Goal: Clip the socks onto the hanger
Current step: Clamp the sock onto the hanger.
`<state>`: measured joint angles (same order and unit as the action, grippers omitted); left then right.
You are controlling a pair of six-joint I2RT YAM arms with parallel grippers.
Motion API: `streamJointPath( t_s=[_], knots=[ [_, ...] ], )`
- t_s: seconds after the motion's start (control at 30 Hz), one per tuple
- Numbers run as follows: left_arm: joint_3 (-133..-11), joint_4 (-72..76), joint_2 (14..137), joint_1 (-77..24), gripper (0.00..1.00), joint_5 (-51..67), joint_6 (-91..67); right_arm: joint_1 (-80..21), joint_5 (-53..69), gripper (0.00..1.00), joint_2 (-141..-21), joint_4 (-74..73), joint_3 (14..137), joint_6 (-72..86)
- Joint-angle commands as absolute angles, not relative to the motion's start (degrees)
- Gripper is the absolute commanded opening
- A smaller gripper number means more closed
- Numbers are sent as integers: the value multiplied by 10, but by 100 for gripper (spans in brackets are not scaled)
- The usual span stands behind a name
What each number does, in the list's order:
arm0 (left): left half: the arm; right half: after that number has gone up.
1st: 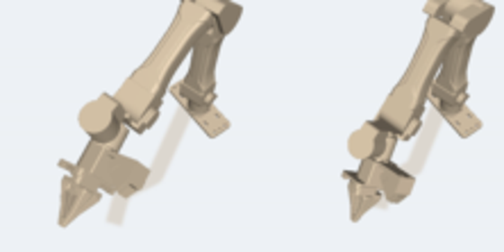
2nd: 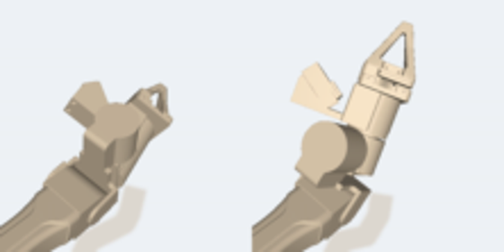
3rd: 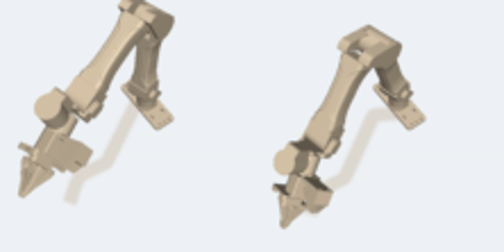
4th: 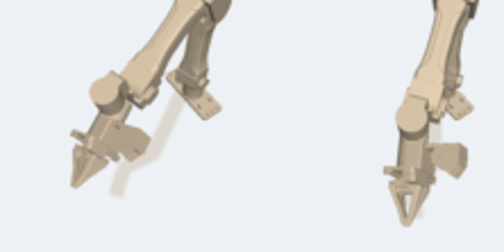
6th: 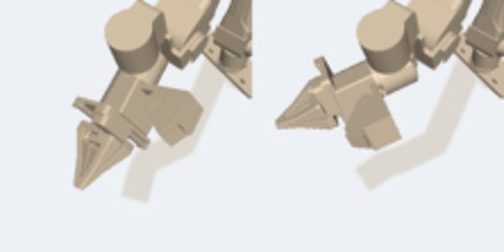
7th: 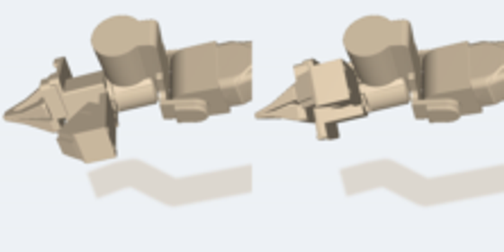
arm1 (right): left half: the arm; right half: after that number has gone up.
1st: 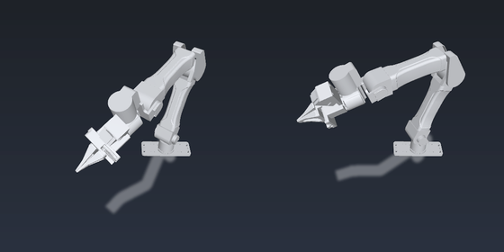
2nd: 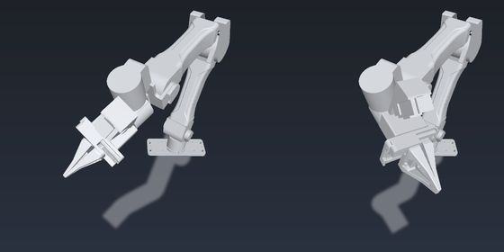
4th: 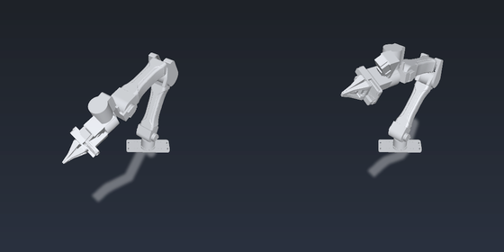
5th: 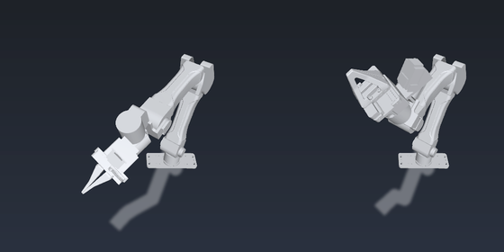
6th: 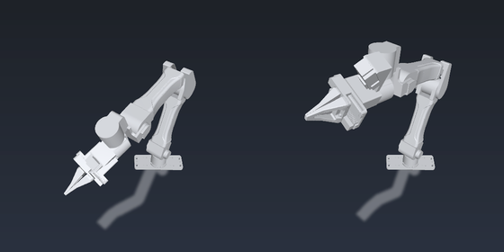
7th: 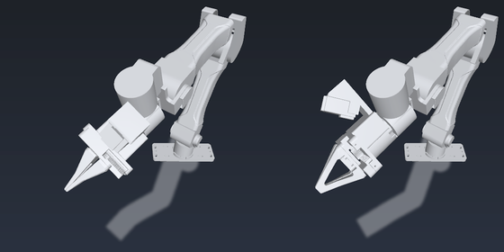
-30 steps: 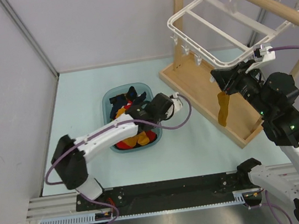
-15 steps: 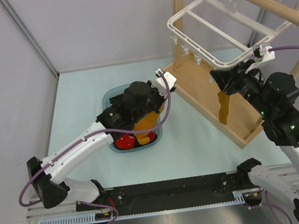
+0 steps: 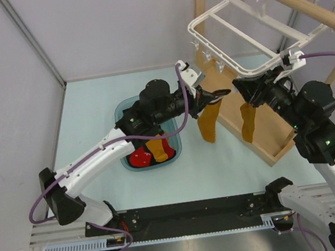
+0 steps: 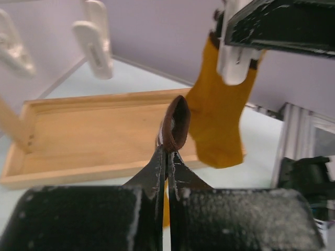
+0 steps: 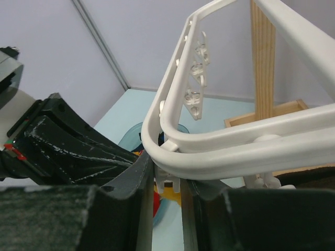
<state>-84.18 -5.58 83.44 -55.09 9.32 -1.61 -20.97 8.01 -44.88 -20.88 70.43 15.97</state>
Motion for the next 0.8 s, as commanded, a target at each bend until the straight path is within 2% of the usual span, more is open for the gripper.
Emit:
streamJointPath(
  t_s=[0.0, 0.33, 0.77],
  knots=[
    [-882, -6, 855, -548, 0, 181, -77, -210, 141, 0, -451, -189, 722, 130],
    [-918, -7, 877, -548, 0, 208, -109, -210, 217, 0, -457, -177, 722, 95],
    [-925, -5, 874, -534, 0, 235, -123, -211, 248, 0, -466, -179, 722, 84]
  ],
)
